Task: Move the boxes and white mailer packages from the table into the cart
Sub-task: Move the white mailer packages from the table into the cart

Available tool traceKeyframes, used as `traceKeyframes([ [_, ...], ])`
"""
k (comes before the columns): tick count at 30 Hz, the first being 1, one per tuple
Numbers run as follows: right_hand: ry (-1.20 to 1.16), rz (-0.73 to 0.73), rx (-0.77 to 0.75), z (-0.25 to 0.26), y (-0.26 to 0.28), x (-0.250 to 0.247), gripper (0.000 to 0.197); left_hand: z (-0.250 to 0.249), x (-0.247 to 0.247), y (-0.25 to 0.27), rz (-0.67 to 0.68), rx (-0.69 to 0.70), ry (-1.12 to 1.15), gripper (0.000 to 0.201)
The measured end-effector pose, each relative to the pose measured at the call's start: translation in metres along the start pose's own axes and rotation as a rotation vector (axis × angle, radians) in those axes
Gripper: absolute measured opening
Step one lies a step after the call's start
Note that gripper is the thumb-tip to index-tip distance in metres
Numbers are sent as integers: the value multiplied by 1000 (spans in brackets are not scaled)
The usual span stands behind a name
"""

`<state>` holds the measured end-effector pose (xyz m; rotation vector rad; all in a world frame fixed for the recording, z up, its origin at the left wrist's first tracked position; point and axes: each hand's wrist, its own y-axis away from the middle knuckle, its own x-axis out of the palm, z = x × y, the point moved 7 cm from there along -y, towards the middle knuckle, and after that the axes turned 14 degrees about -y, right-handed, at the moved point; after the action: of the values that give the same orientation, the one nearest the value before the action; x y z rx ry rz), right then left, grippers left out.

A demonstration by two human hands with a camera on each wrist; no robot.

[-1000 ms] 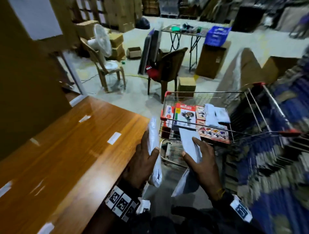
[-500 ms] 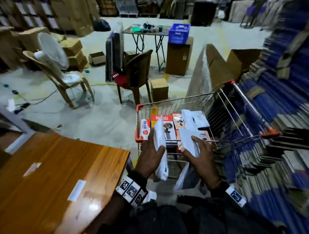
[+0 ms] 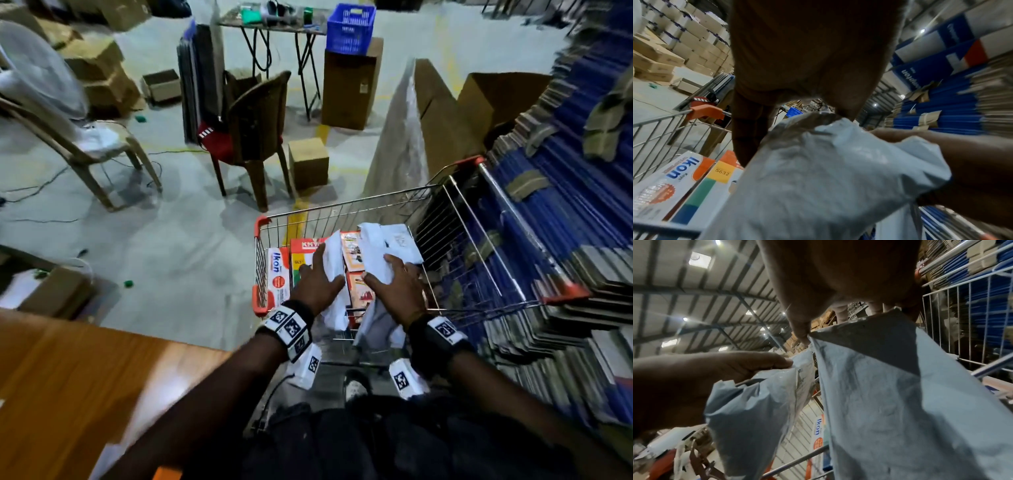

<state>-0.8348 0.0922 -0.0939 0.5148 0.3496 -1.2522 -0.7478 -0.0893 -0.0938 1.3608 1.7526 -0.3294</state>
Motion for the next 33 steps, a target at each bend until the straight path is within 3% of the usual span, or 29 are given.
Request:
traceKeyframes([
  [6,167,112,115,-9,-85,23,81,7,11,-77,59,-159,-170,87],
  [17,282,232,202,-36,-214,84,83,24,61,-187,16,-353,-440,65],
  [22,279,258,187,-61,-247,119,83,27,79,-217,21,-367,-534,60],
  [28,441,467,55,-99,-256,152,80,39,106,-231,117,-349,-515,71],
  [31,556,504,-40,-107,-257,149,88,36,115,-234,193,-304,-580,84],
  [33,607,501,-84,-109,-259,148,95,35,114,-238,174,-292,-607,80],
])
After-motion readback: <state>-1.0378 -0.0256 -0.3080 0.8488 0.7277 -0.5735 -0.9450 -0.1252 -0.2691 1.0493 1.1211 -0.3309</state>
